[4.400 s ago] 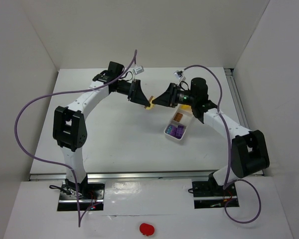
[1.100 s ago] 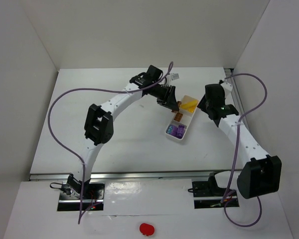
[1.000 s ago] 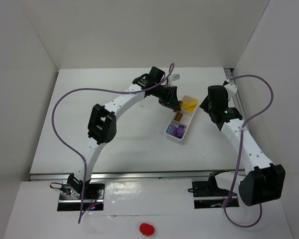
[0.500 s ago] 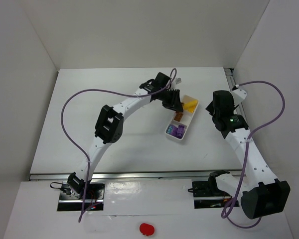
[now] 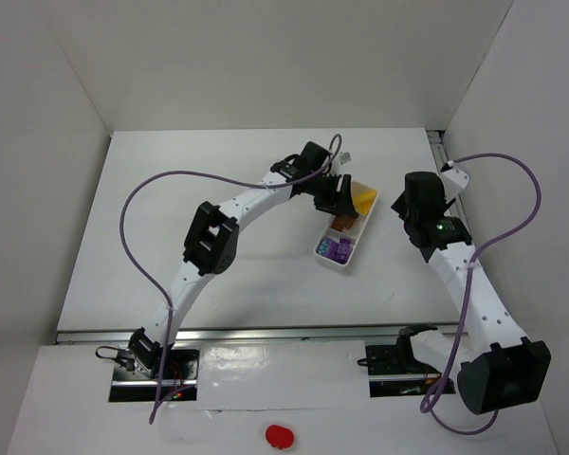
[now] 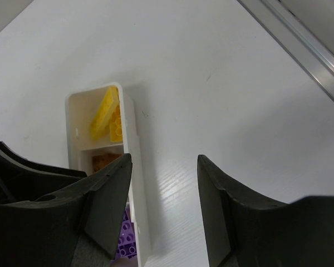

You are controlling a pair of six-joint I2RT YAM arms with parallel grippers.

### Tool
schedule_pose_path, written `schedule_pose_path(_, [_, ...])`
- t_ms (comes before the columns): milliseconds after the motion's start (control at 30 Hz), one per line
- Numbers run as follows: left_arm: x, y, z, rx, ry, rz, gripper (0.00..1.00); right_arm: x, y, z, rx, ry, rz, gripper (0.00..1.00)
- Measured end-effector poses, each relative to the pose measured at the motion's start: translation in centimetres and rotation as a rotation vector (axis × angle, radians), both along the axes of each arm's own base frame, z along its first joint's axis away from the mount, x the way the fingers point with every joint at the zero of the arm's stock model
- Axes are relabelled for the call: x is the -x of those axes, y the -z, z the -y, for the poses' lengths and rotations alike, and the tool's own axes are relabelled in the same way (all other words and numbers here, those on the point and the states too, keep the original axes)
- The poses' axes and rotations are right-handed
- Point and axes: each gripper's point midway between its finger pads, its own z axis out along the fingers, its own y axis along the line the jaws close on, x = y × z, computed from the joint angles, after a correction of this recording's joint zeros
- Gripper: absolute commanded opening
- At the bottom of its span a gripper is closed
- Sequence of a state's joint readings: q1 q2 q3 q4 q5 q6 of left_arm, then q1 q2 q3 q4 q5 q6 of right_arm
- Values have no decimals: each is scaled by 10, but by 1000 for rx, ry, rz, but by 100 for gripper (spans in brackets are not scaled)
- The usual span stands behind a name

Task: Sort the legos into containers by color

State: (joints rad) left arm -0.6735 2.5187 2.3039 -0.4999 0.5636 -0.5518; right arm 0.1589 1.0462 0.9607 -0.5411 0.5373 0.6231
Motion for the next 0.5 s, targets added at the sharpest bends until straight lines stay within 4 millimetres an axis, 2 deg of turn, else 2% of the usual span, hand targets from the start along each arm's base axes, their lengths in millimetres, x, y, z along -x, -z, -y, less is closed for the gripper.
schedule_pose_path(33, [1, -1, 2, 5, 4, -1, 76, 0, 1, 0, 1, -1, -3, 58])
schedule_pose_path(133, [6, -3, 7, 16, 23, 5, 81, -1, 2, 0, 3, -5, -7, 58])
schedule_pose_path(267, [11, -3, 11, 18, 35, 3, 81, -1, 2, 0, 6, -6, -8, 59])
schedule_pose_path(433, [19, -14, 8, 22, 49, -13, 83, -1, 5, 1, 6, 5, -18, 100])
schedule_pose_path(500, [28, -31, 0, 14, 48, -15, 84, -1, 9, 4, 9, 32, -32, 100])
